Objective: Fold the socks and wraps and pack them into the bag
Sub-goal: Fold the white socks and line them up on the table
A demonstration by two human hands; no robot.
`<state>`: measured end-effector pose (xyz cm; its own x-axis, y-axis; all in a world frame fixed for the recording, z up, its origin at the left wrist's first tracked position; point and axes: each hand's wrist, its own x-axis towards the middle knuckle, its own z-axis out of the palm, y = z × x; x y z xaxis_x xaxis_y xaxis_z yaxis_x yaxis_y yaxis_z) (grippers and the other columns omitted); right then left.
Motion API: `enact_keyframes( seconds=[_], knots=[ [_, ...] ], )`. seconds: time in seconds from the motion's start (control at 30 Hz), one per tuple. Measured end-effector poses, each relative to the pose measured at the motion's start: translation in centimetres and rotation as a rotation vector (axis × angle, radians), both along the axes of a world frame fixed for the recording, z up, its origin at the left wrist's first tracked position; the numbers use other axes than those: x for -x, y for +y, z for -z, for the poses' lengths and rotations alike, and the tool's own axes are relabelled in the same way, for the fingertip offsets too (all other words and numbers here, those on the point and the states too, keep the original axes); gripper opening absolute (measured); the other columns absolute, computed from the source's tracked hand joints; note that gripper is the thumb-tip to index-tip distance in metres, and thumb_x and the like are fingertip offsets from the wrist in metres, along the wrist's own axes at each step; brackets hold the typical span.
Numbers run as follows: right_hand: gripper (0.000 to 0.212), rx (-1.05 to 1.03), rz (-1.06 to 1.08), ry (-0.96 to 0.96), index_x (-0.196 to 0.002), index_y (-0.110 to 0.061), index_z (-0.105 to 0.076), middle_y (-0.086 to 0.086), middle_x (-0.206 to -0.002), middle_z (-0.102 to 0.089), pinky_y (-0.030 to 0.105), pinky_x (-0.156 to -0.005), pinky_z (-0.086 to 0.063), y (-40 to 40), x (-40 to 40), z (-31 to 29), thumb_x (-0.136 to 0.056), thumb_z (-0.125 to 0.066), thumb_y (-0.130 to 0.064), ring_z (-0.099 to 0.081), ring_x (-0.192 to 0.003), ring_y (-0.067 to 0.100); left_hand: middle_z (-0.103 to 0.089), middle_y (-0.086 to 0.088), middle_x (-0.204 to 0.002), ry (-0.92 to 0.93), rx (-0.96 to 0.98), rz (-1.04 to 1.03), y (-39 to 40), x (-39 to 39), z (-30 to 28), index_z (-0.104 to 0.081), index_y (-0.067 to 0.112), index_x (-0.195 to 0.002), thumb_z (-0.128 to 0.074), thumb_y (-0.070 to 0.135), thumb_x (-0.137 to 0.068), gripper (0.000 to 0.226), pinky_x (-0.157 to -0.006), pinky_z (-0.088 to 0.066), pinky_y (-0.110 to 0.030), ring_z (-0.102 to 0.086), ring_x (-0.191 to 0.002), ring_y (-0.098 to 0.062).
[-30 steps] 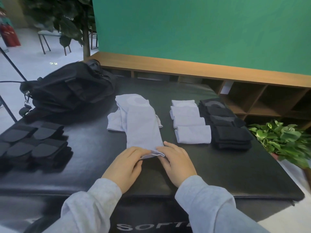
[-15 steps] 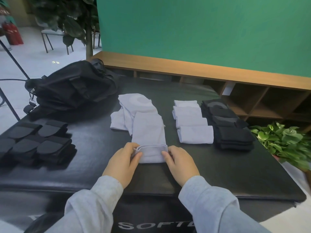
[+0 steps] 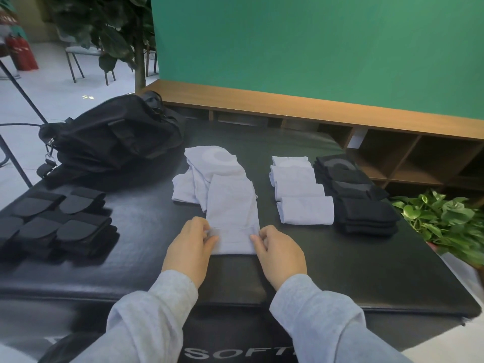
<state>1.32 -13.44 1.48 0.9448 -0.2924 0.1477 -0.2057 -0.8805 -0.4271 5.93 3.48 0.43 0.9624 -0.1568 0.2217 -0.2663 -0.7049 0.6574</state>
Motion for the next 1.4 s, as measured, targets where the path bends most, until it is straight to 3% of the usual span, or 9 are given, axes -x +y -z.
enact_keyframes(
  seconds=[0.1,0.3,0.47,0.7,0.87,0.97,1.13,1.27,1.4],
  knots=[
    [0.027,0.019,-0.007,-0.031,-0.111,-0.022,-0.049,-0.007,-0.097,-0.057,0.029,-0.078,-0.043,0.0,0.0,0.1,-0.097,-0.039,-0.043,-0.053,-0.092,0.015,-0.041,0.007,-0.099,-0.071,-0.026,0.038,0.2,0.1,0.4,-0.047,0.021,-0.094,-0.05,0.02,-0.094,0.003,-0.075,-0.04,-0.024,-0.046,-0.086,-0.014],
    [0.033,0.126,-0.007,-0.034,-0.122,-0.025,-0.053,-0.007,-0.115,-0.046,0.025,-0.091,-0.036,-0.1,0.1,0.5,-0.098,-0.036,-0.041,-0.038,-0.108,0.013,-0.055,0.0,-0.106,-0.203,-0.116,0.035,0.2,0.0,1.3,-0.067,0.018,-0.093,-0.057,0.009,-0.087,0.014,-0.088,-0.035,-0.035,-0.04,-0.105,-0.022],
    [0.032,0.096,-0.015,-0.068,-0.113,-0.026,-0.059,-0.01,-0.111,-0.046,0.024,-0.093,-0.035,0.0,0.3,0.5,-0.097,-0.037,-0.041,-0.035,-0.106,0.011,-0.044,0.008,-0.122,-0.144,-0.198,0.002,0.0,0.4,1.0,-0.059,0.028,-0.106,-0.047,0.04,-0.091,0.023,-0.101,-0.023,-0.035,-0.026,-0.119,-0.013],
    [0.027,0.15,-0.18,-0.149,-0.093,-0.027,-0.068,-0.012,-0.1,-0.047,0.02,-0.085,-0.024,0.2,0.6,0.8,-0.092,-0.044,-0.04,-0.035,-0.1,0.01,-0.034,0.006,-0.136,-0.073,-0.263,-0.083,0.0,0.4,0.8,-0.049,0.029,-0.118,-0.042,0.061,-0.085,0.047,-0.107,-0.017,-0.036,-0.018,-0.13,-0.015],
    [0.024,0.148,-0.352,-0.284,-0.075,-0.027,-0.068,-0.011,-0.097,-0.054,0.025,-0.086,-0.029,0.4,0.9,1.2,-0.084,-0.047,-0.036,-0.04,-0.095,0.007,-0.031,0.007,-0.137,-0.053,-0.263,-0.067,0.1,0.2,0.9,-0.048,0.03,-0.121,-0.046,0.063,-0.081,0.052,-0.107,-0.015,-0.035,-0.014,-0.13,-0.015],
    [0.032,0.128,-0.304,-0.261,-0.094,-0.026,-0.065,-0.009,-0.11,-0.053,0.023,-0.093,-0.026,0.6,0.9,1.1,-0.085,-0.04,-0.044,-0.041,-0.107,0.009,-0.038,0.006,-0.128,-0.091,-0.184,-0.05,0.3,0.3,1.1,-0.053,0.028,-0.112,-0.055,0.055,-0.08,0.042,-0.104,-0.019,-0.037,-0.021,-0.125,-0.016],
    [0.036,0.163,-0.133,-0.133,-0.125,-0.026,-0.049,-0.014,-0.131,-0.041,0.022,-0.109,-0.011,0.1,0.4,1.1,-0.094,-0.039,-0.041,-0.028,-0.128,0.007,-0.04,0.011,-0.1,-0.14,-0.132,0.029,0.5,0.8,0.8,-0.054,0.032,-0.088,-0.038,0.071,-0.062,0.049,-0.091,-0.026,-0.032,-0.032,-0.105,-0.014],
    [0.035,0.183,-0.145,-0.105,-0.121,-0.029,-0.051,-0.016,-0.123,-0.047,0.024,-0.11,-0.007,0.3,0.5,0.8,-0.093,-0.037,-0.044,-0.032,-0.122,0.006,-0.038,0.015,-0.1,-0.157,-0.226,0.121,0.9,1.4,0.9,-0.05,0.038,-0.088,-0.038,0.078,-0.059,0.05,-0.093,-0.028,-0.033,-0.034,-0.104,-0.012],
    [0.042,0.207,-0.19,-0.151,-0.102,-0.029,-0.063,-0.017,-0.101,-0.057,0.018,-0.1,-0.008,0.5,0.7,0.8,-0.083,-0.03,-0.046,-0.044,-0.105,0.01,-0.036,0.014,-0.112,-0.104,-0.216,0.046,1.5,1.9,0.8,-0.056,0.039,-0.1,-0.031,0.078,-0.058,0.062,-0.096,-0.022,-0.033,-0.025,-0.113,-0.011]
  ],
)
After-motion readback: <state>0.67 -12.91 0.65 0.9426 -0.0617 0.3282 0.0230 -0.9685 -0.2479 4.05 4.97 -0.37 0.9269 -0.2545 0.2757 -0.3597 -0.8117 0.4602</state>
